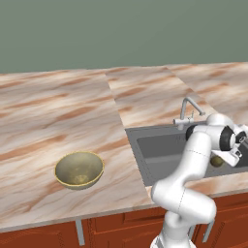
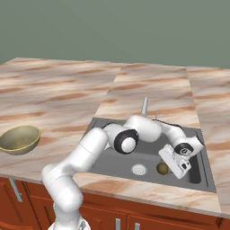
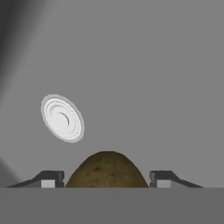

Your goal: Pick the eggplants from the cabinet and place them in one bowl. Pick the potato from the sink and place it in the other bowl.

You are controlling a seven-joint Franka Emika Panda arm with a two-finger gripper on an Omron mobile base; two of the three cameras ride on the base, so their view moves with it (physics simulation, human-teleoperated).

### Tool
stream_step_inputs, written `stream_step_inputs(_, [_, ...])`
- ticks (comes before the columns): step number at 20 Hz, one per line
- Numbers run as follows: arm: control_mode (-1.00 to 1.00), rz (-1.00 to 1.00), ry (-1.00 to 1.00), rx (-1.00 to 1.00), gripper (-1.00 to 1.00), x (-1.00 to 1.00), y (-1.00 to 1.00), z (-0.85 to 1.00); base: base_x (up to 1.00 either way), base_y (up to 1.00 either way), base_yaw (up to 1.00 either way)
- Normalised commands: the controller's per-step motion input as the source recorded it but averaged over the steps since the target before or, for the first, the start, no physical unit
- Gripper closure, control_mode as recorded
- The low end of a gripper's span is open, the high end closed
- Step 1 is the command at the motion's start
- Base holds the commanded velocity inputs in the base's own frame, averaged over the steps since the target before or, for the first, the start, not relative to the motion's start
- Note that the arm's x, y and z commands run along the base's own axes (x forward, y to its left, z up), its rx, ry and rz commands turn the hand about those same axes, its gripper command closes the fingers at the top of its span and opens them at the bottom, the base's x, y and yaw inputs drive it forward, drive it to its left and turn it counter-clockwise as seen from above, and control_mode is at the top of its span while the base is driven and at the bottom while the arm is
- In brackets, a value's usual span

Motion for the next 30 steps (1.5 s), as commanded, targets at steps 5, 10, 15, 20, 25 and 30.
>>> stream_step_inputs(5, [-1.00,-0.14,-0.06,-0.02,1.00,0.26,0.01,0.17,0.00,0.00,0.00])
stream_step_inputs(10, [-1.00,-0.15,0.01,-0.01,1.00,0.18,0.00,0.20,0.00,0.00,0.00])
stream_step_inputs(15, [-1.00,-0.13,0.08,-0.02,1.00,0.01,0.00,0.26,0.00,0.00,0.00])
stream_step_inputs(20, [-1.00,-0.09,0.09,0.00,1.00,-0.05,0.00,0.23,0.00,0.00,0.00])
stream_step_inputs(25, [-1.00,-0.07,0.07,-0.01,1.00,-0.05,0.01,0.20,0.00,0.00,0.00])
stream_step_inputs(30, [-1.00,-0.08,0.08,0.00,1.00,-0.11,0.02,0.20,0.00,0.00,0.00])
